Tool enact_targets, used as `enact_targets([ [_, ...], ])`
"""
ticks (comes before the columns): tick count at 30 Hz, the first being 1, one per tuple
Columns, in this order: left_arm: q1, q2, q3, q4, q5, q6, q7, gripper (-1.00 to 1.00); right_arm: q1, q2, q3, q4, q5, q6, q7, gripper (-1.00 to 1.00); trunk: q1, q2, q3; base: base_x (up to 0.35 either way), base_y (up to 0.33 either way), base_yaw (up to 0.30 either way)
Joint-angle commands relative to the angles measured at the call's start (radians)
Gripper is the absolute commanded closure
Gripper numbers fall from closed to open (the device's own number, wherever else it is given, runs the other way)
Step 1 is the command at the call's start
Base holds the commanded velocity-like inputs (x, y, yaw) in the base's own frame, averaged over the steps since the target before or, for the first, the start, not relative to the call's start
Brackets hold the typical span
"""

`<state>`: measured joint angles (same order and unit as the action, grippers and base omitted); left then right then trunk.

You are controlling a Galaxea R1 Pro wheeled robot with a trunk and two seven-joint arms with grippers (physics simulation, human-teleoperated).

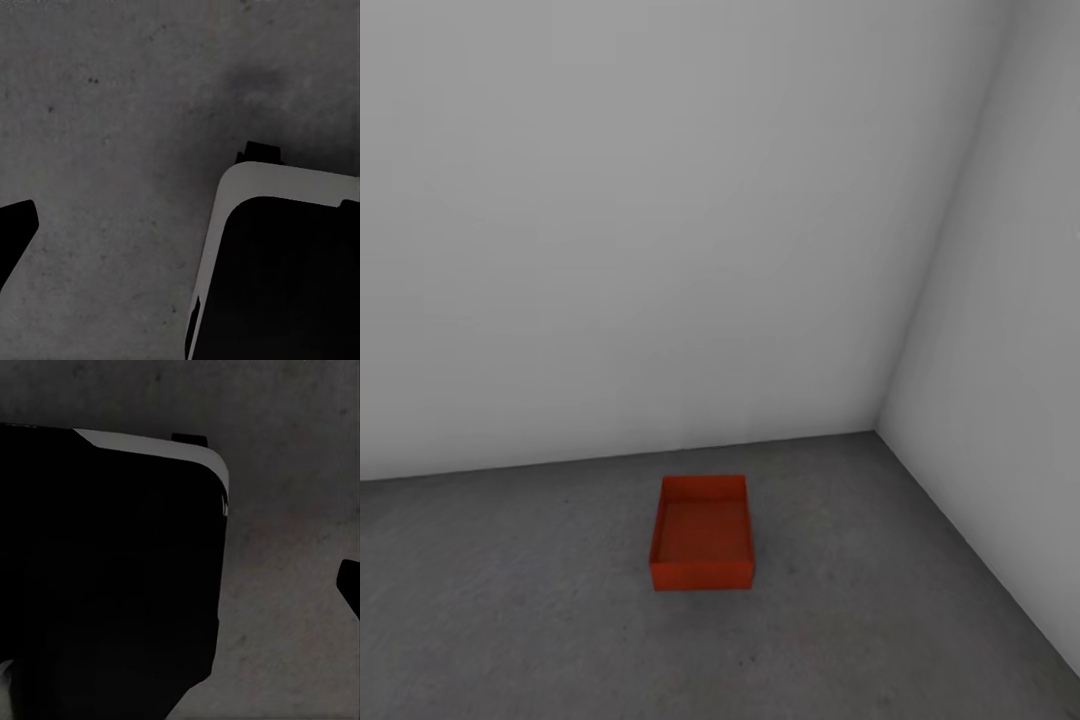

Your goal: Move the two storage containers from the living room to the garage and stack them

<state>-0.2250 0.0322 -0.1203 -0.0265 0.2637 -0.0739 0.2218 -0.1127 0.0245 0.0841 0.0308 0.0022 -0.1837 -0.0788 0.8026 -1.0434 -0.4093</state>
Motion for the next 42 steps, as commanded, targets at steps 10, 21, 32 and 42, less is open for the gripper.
enact_targets([
  [10, -0.001, 0.0, -0.009, 0.0, 0.009, -0.003, 0.002, -1.0, -0.001, 0.002, 0.008, 0.004, 0.001, -0.005, -0.005, -1.0, 0.0, -0.001, 0.015, 0.0, 0.0, 0.0],
  [21, -0.001, 0.0, -0.009, 0.0, 0.009, -0.003, 0.002, -1.0, -0.001, 0.002, 0.009, 0.003, 0.001, -0.005, -0.006, -1.0, 0.0, -0.001, 0.033, 0.0, 0.0, 0.0],
  [32, -0.001, 0.0, -0.009, 0.0, 0.009, -0.003, 0.002, -1.0, -0.001, 0.001, 0.008, 0.003, 0.0, -0.005, -0.006, -1.0, 0.0, -0.001, 0.05, 0.0, 0.0, 0.0],
  [42, -0.001, 0.0, -0.009, 0.0, 0.009, -0.003, 0.002, -1.0, -0.001, 0.001, 0.008, 0.003, -0.001, -0.005, -0.006, -1.0, 0.0, -0.001, 0.066, 0.0, 0.0, 0.0],
])
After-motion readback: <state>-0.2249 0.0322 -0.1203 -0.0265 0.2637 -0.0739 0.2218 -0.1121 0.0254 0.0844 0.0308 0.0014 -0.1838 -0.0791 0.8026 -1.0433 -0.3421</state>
